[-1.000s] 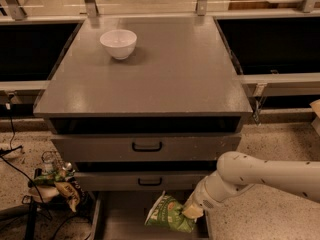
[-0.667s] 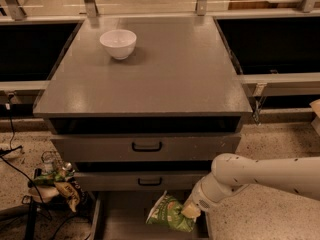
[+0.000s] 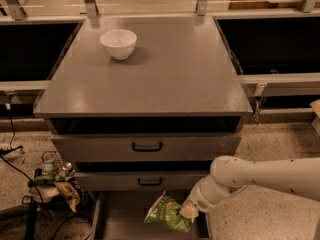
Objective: Place green jalapeno chip bag into bottom drawer
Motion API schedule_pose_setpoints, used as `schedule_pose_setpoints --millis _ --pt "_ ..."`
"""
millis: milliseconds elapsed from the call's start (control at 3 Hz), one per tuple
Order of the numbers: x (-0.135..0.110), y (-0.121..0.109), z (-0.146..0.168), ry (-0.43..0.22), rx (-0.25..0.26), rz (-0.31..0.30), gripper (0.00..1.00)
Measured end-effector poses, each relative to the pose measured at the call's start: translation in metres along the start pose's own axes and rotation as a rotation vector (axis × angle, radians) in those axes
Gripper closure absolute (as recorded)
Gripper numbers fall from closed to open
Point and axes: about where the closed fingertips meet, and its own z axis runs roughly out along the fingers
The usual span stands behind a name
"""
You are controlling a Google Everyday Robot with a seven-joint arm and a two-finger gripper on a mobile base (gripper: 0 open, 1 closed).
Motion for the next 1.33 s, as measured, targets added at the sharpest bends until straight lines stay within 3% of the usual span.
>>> schedule_pose_setpoints --millis 667,1000,1333 --pt "0.005 -0.028 0.059 0.052 -0.021 0.101 1.0" --pt "0.006 -0.027 0.062 0.058 -0.01 0.108 1.0" --pt "0.013 -0.027 0.072 0.082 0.052 0.139 1.0"
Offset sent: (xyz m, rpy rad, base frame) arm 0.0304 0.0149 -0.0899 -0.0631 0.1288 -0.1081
